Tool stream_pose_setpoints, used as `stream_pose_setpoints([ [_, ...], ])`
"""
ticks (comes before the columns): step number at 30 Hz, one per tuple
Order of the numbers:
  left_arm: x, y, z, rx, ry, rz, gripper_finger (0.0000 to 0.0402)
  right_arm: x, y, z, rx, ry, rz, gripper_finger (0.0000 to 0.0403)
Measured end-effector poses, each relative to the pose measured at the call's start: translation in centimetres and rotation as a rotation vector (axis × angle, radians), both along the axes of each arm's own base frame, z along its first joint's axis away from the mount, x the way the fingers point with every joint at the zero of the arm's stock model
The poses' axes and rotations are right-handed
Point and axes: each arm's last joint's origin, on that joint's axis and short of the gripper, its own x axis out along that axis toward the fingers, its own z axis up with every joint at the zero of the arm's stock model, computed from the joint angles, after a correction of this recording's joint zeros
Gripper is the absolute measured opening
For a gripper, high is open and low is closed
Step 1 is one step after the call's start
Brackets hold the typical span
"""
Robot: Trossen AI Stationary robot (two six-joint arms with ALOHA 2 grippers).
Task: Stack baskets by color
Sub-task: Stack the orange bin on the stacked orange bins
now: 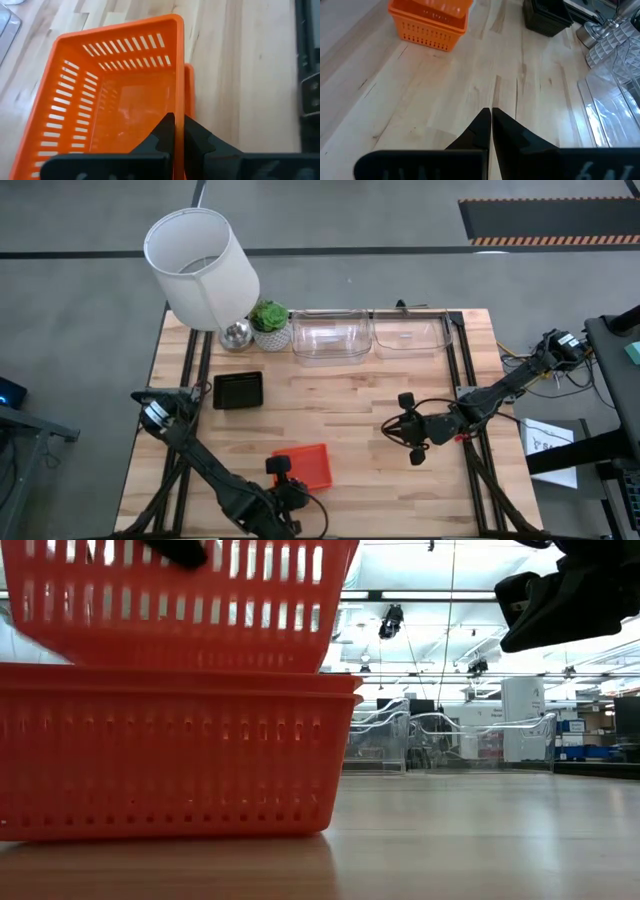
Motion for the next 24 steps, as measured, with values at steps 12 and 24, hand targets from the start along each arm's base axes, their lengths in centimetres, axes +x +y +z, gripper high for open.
stream_pose_setpoints([
  [12,-0.2,0.2,-1.4,0.015,0.012,-0.005,0.0000,0.0,0.0,0.0,0.004,0.000,-0.003,0.0009],
  [24,-0.1,0.2,-2.0,0.004,0.002,-0.003,0.0010,0.0,0.0,0.0,0.022,0.001,-0.014,0.0009],
])
